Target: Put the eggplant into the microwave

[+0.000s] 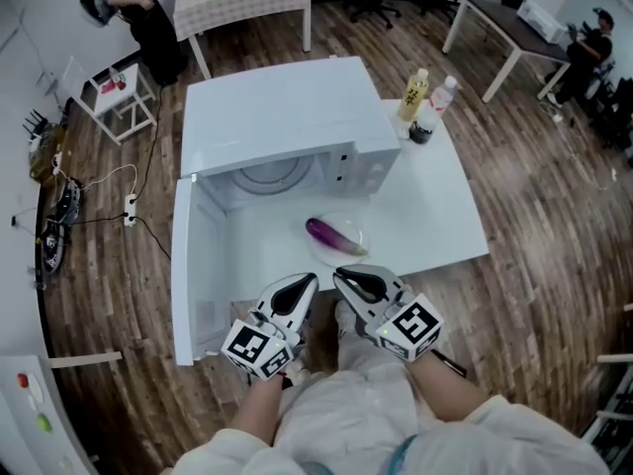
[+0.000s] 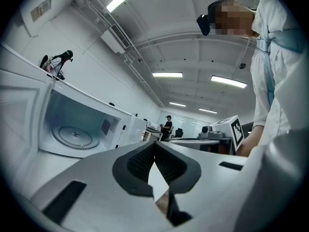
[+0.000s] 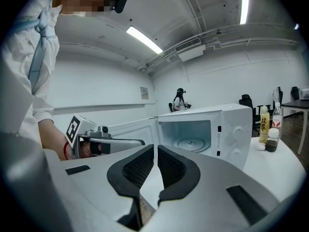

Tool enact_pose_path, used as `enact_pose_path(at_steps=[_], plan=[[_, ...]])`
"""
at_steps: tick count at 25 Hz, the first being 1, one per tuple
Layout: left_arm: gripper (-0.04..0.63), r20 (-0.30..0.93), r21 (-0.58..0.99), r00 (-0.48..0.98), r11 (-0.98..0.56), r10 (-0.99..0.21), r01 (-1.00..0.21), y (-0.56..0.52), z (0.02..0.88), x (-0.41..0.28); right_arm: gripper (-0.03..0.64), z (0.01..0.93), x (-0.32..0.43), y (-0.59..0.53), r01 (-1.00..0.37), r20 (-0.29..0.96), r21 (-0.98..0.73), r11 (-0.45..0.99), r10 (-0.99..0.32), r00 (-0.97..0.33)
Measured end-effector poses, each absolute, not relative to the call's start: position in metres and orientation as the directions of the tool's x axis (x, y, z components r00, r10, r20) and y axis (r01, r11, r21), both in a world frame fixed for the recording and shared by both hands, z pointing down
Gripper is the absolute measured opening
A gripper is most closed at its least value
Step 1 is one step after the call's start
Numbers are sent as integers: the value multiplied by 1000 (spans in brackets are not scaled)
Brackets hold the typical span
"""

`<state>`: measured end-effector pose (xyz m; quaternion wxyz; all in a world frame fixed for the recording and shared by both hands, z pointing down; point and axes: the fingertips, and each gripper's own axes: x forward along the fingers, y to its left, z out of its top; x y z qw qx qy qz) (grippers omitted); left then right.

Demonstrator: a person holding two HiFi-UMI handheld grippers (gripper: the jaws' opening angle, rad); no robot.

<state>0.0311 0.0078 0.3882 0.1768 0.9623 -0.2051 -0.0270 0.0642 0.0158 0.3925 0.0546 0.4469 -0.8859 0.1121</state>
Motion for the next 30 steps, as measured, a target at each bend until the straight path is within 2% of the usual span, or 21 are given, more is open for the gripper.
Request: enact_pose_path(at_steps=[17,24,30], plan=[[2,76,365,858,-787,-507,-497,-56,409,61,37,428,101,-43,-681,239,-143,719,-642,-728],[2,110,373,861,-782,-497,-499,-59,424,62,37,454,109,-56,-683,279,-152,714,-632,-723],[3,121,402,875,-782,-469,-475,-64,436,60,37,482,114,-60,-714,377,-179,677,-623,-685]])
